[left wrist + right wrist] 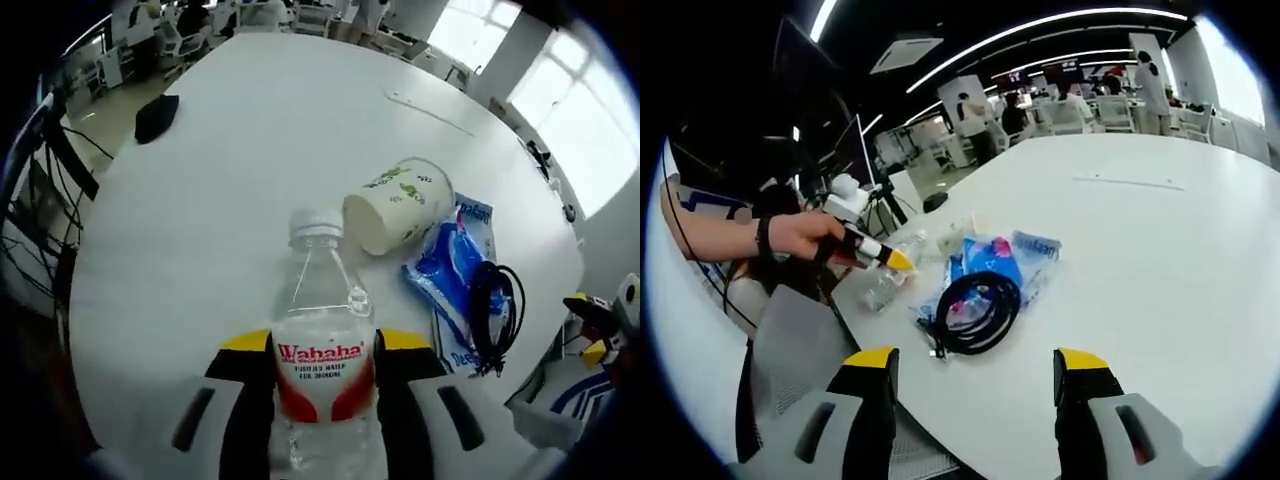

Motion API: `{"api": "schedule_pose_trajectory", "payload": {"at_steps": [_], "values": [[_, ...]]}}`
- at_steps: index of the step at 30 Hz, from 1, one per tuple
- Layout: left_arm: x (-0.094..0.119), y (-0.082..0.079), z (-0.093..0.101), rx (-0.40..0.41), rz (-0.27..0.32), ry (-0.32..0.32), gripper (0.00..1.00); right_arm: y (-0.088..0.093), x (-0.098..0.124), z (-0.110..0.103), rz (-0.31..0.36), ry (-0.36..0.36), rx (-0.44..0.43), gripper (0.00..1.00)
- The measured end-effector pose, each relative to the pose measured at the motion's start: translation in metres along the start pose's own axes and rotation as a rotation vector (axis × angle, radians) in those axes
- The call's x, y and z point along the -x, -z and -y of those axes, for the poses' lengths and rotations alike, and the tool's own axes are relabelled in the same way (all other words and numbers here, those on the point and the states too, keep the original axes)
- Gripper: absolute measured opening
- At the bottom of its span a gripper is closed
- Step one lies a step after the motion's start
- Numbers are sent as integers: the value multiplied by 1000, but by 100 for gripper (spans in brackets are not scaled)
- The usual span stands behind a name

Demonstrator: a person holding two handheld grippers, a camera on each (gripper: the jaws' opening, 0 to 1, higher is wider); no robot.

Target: Arrange the tabletop items into an orderly group along one side of the table until the central work area is clear of visible clutter.

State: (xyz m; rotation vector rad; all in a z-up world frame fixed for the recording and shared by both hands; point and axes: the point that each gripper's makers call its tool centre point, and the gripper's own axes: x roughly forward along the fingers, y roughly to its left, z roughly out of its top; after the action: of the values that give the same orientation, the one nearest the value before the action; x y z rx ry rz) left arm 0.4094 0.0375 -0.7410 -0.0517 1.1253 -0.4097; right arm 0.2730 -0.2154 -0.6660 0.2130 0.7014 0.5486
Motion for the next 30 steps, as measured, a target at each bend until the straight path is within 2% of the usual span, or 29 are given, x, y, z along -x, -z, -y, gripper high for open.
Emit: {"api": "schedule_pose_trajectory", "payload": {"at_steps": [14,30], "values": [[25,-2,2,4,87,0,37,-1,1,1,2,-5,5,64],[46,2,-3,-3,148,-21,37,-2,-1,0,3,-17,15,63]]}}
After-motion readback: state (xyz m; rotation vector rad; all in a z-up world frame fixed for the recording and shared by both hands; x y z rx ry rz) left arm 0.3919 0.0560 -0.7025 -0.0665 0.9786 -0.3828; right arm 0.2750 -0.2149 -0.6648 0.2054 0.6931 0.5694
